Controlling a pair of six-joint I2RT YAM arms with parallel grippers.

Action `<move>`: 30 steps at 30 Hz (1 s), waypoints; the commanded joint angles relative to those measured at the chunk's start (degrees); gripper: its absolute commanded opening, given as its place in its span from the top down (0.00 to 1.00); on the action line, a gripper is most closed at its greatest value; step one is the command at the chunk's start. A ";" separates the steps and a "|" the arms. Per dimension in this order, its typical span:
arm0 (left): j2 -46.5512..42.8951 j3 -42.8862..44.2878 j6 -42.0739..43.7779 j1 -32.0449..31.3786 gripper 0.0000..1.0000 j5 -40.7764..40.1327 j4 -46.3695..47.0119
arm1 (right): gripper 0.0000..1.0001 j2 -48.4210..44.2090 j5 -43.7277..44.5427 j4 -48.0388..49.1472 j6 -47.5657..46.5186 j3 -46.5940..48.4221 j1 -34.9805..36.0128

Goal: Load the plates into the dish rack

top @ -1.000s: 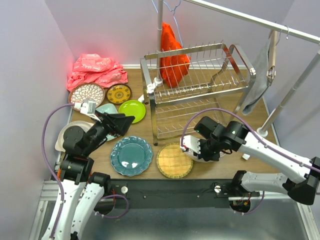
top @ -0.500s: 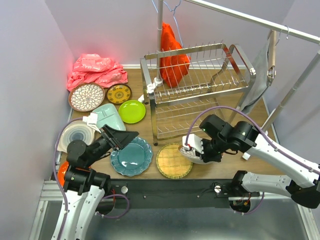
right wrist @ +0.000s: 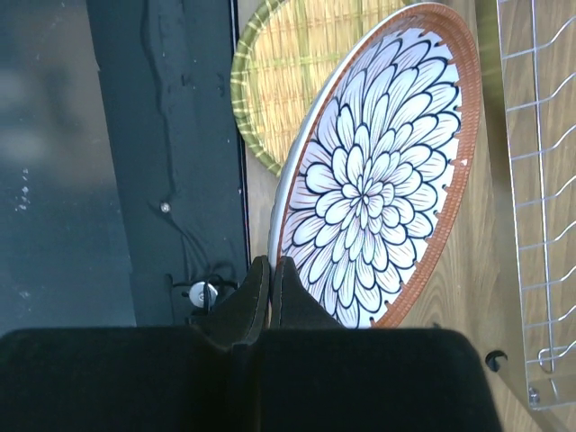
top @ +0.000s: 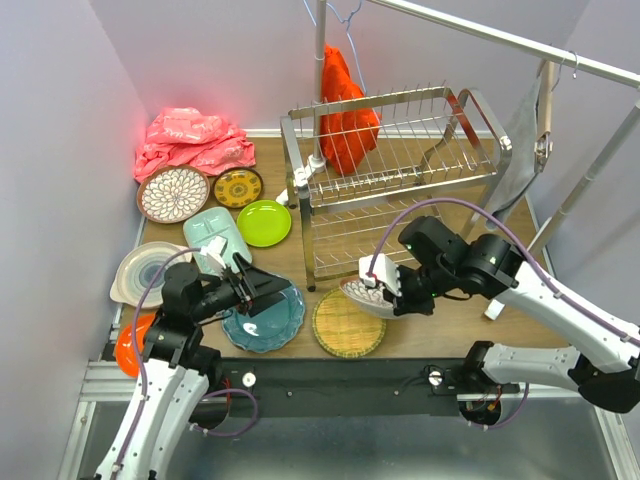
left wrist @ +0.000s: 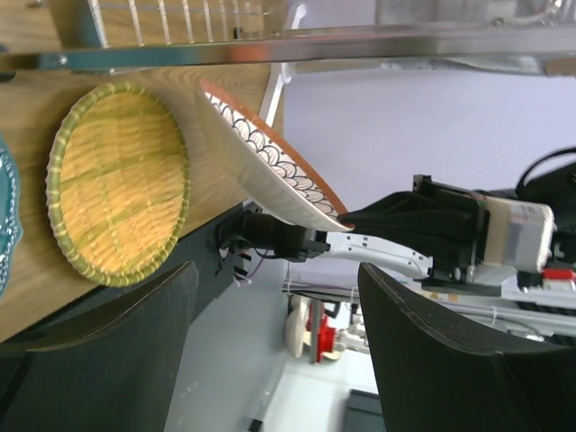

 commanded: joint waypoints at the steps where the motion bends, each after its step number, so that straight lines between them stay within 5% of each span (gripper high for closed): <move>1: 3.10 0.07 -1.56 -0.76 0.18 2.25 -4.80 | 0.99 1.70 -4.02 6.32 -0.26 4.49 0.21; 30: 26.83 7.28 -11.76 -14.64 0.18 -6.37 -1.12 | 0.99 15.41 -8.07 17.31 0.62 12.40 7.24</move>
